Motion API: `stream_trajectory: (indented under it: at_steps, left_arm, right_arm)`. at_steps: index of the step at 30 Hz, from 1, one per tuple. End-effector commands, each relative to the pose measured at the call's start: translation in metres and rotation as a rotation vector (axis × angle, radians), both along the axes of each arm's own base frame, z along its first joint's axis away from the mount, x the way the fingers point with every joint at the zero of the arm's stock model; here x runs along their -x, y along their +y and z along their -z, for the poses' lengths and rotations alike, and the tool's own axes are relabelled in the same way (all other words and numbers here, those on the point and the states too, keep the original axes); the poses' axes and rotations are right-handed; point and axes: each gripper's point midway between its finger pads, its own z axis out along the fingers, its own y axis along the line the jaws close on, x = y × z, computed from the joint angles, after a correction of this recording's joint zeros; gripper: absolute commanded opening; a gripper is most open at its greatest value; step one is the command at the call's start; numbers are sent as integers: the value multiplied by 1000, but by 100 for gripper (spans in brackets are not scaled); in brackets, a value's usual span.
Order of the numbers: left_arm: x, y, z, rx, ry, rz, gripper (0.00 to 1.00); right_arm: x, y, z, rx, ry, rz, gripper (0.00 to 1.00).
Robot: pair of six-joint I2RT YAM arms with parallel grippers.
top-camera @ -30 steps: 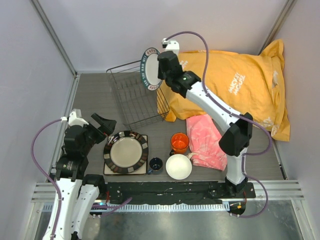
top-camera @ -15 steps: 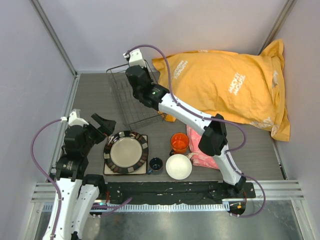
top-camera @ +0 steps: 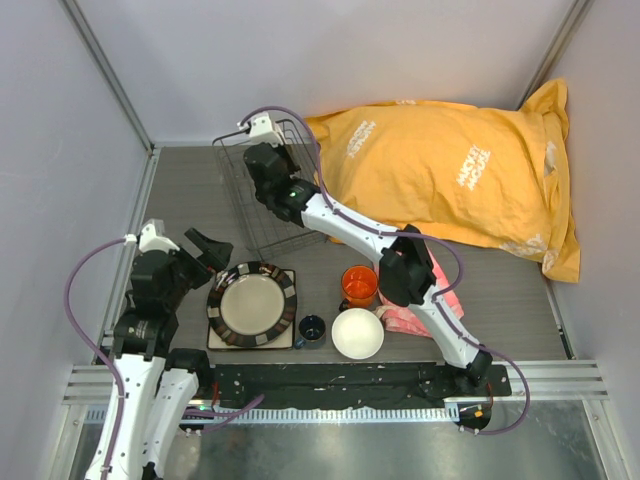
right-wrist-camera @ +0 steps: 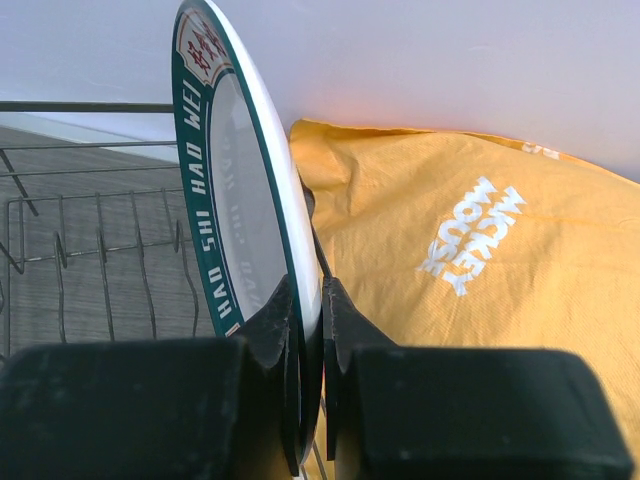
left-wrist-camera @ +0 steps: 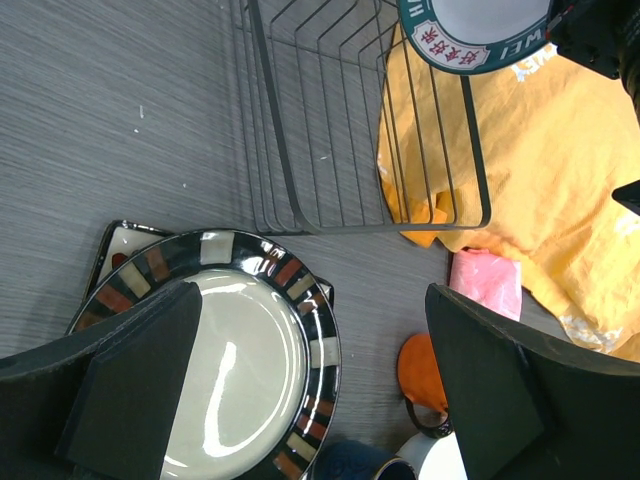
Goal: Load the mixed dishes into the dish rack
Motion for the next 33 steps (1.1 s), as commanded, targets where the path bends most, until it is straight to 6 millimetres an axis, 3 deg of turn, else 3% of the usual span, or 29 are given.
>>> stream_trajectory:
  at_steps: [1, 8, 16, 33]
  left_arm:
    - [-6, 0, 0, -19, -20, 8, 100]
    - [-6, 0, 5, -20, -7, 13, 100]
    - [-7, 0, 8, -20, 0, 8, 100]
    - [-8, 1, 18, -31, 24, 12, 100]
  right_arm:
    - [4, -2, -62, -163, -130, 17, 1]
    - [1, 8, -51, -161, -123, -27, 1]
    - [-6, 27, -23, -131, -94, -70, 1]
    - [-17, 43, 24, -95, -54, -86, 1]
